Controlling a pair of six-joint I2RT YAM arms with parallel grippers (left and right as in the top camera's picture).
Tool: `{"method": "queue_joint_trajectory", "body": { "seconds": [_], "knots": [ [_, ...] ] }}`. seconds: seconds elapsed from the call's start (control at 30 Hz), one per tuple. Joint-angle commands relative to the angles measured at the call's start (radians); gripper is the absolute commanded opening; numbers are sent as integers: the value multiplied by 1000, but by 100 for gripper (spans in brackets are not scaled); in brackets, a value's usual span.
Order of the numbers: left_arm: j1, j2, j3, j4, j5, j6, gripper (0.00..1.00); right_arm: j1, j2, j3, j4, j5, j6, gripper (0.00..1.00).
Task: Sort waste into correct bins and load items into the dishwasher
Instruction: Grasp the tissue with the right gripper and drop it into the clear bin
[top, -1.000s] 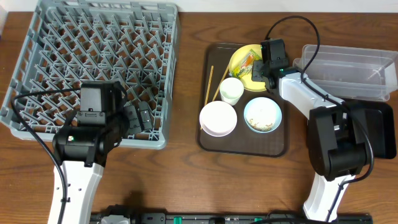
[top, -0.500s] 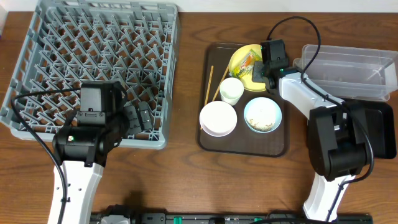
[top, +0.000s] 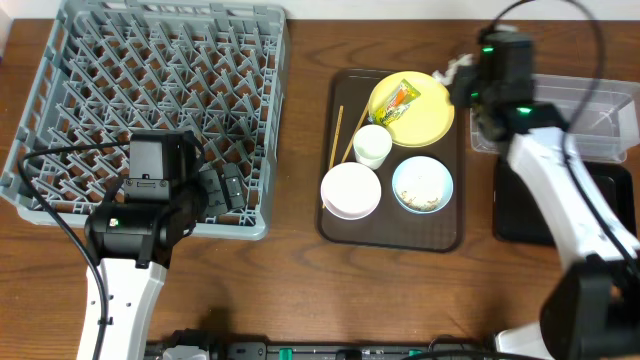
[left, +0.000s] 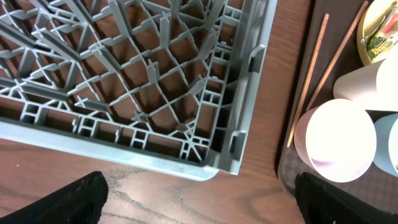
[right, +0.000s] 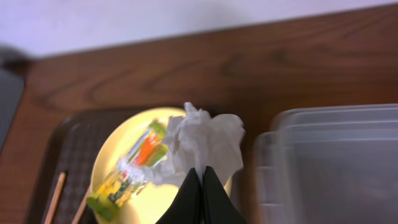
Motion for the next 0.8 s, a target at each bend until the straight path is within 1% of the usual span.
{"method": "queue_joint_trajectory", "body": {
  "seconds": [0.0, 0.2, 0.37, 0.4, 0.43, 0.53, 0.6, 0.63, 0.77],
  "knots": [
    [5, -2, 18, -2, -13, 2, 99, -80, -50, 13, -42, 3, -20, 1],
    [5, -2, 18, -2, -13, 2, 99, -212, -53, 13, -132, 3, -21, 1],
    [5, -2, 18, -2, -13, 2, 99, -272, -25, 13, -160, 3, -21, 1],
    [5, -2, 18, -2, -13, 2, 98, -278, -19, 13, -164, 3, -22, 6],
    [5, -2, 18, -2, -13, 2, 99, -283, -14, 13, -165, 3, -21, 20],
    [5, -2, 18, -2, -13, 2, 99, -288, -10, 13, -163, -2, -21, 70],
    [5, -2, 18, -2, -13, 2, 99, -286, -10, 13, -151, -22, -20, 94],
    [5, -2, 18, -2, -13, 2, 99, -286, -11, 13, -146, -43, -20, 99],
    [5, -2, 18, -2, -13, 2, 99, -274, -19, 13, -119, -196, -29, 99]
  ]
}}
